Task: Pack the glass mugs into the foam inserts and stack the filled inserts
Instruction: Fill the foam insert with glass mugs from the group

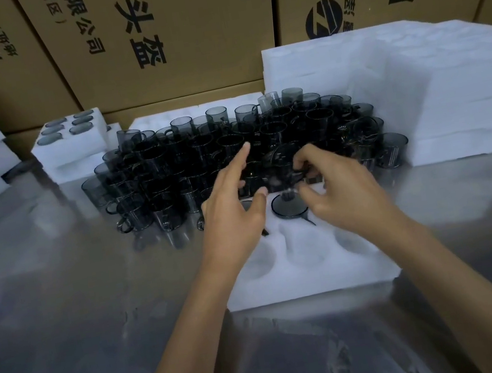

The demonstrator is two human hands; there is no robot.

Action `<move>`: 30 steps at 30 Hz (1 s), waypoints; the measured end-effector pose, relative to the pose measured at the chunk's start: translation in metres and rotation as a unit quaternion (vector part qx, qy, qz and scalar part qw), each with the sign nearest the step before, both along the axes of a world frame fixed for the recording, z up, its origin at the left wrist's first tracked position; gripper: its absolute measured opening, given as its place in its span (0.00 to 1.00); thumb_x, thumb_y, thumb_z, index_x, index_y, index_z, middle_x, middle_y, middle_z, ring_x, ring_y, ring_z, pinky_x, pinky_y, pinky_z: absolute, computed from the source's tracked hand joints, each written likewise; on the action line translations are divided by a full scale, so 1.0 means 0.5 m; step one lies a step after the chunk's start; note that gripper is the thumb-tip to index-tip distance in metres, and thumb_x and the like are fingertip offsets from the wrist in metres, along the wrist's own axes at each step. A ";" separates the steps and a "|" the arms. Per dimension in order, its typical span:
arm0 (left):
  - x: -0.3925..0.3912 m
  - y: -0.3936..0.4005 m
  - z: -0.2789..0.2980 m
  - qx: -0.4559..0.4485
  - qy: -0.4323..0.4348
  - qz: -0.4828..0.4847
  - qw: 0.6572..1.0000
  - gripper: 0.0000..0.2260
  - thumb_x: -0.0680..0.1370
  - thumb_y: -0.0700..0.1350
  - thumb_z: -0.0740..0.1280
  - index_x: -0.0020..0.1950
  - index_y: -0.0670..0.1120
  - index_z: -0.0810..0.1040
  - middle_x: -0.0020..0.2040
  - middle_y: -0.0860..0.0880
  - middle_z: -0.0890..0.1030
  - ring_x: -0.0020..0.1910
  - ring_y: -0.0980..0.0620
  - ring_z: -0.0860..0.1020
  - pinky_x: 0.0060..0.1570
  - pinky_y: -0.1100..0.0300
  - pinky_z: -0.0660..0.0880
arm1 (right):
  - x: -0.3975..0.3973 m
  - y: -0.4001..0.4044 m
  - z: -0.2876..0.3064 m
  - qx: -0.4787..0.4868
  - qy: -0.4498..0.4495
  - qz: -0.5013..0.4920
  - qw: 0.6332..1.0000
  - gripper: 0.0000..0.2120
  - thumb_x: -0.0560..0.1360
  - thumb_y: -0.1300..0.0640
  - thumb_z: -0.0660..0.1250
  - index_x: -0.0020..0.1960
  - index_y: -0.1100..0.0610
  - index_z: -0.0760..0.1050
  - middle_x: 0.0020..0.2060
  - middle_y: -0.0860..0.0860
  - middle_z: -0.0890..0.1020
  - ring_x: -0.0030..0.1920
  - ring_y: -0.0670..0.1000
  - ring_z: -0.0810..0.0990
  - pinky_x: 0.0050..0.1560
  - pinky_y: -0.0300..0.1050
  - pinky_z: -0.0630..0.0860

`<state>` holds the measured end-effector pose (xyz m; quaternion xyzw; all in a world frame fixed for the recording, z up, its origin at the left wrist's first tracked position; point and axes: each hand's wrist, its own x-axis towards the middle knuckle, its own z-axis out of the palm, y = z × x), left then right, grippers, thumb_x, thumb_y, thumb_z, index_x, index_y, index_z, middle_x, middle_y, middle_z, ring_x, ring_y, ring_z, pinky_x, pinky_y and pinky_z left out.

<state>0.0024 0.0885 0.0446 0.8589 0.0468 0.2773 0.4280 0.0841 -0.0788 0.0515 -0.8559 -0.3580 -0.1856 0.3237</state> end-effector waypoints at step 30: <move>0.073 -0.101 0.015 0.030 0.137 -0.098 0.985 0.21 0.69 0.57 0.78 0.58 0.62 0.74 0.57 0.62 0.81 0.62 0.56 0.76 0.65 0.43 0.71 | 0.056 -0.133 -0.005 0.330 0.389 0.078 0.857 0.08 0.73 0.59 0.74 0.52 0.52 0.82 0.43 0.50 0.86 0.39 0.43 0.80 0.41 0.41 0.74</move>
